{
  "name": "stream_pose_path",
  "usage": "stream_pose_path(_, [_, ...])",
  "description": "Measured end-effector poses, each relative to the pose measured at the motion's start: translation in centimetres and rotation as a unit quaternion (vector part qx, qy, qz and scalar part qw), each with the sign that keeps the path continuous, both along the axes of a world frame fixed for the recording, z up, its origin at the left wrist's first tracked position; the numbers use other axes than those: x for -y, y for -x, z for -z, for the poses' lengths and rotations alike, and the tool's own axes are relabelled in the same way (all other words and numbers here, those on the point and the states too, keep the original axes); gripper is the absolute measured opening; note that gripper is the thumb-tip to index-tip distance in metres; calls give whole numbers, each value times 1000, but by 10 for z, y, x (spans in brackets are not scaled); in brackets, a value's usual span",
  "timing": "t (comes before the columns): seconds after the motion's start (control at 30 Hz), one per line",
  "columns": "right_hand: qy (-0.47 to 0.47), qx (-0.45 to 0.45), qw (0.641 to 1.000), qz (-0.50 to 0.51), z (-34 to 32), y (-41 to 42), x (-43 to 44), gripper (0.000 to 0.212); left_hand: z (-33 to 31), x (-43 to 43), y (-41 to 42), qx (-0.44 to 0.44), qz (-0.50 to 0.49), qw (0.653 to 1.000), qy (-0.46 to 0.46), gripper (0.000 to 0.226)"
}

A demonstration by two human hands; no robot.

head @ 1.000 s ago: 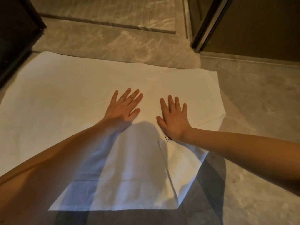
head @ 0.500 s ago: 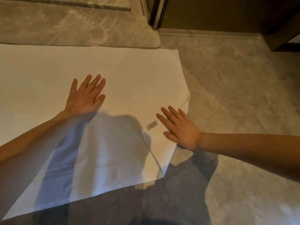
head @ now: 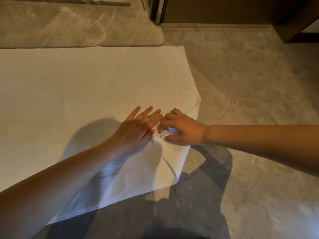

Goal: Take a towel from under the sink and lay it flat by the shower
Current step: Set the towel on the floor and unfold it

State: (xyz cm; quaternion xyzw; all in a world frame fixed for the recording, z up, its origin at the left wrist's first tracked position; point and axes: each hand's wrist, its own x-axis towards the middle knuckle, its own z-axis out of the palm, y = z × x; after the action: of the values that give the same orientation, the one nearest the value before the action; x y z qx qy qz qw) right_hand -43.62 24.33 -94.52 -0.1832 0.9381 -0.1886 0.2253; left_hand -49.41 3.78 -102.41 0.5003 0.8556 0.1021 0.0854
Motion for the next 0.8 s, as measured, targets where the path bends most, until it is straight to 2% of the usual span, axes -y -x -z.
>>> stream_pose_path(0.1, [3, 5, 1000, -22, -3, -6, -7, 12, 3, -1, 0, -6, 1, 1000, -5, 58])
stream_pose_path(0.3, [5, 76, 996, 35, -16, -26, -46, 14, 10, -1, -1, -26, -8, 999, -25, 56])
stream_pose_path(0.33, [4, 98, 994, 48, -17, -30, -50, 16, 10, -2, -2, -27, -7, 999, -30, 55])
stream_pose_path(0.43, [-22, 142, 988, 53, -13, -33, -46, 46, 8, -4, -2, -27, -9, 999, -35, 55])
stream_pose_path(0.53, [-110, 110, 988, -10, -8, -20, -28, 56, 6, -4, -3, -25, -20, 999, -34, 55])
stream_pose_path(0.63, [-146, 43, 985, -82, -11, -6, -5, 46, 3, -4, -4, -10, -26, 999, -29, 55])
stream_pose_path(0.7, [-108, 4, 989, -105, -11, -6, 9, 28, 2, -4, -3, -4, -27, 999, -21, 58])
stream_pose_path(0.8, [-38, 5, 998, -58, -18, -5, 13, 14, 4, -4, -2, -2, -20, 1000, -16, 59])
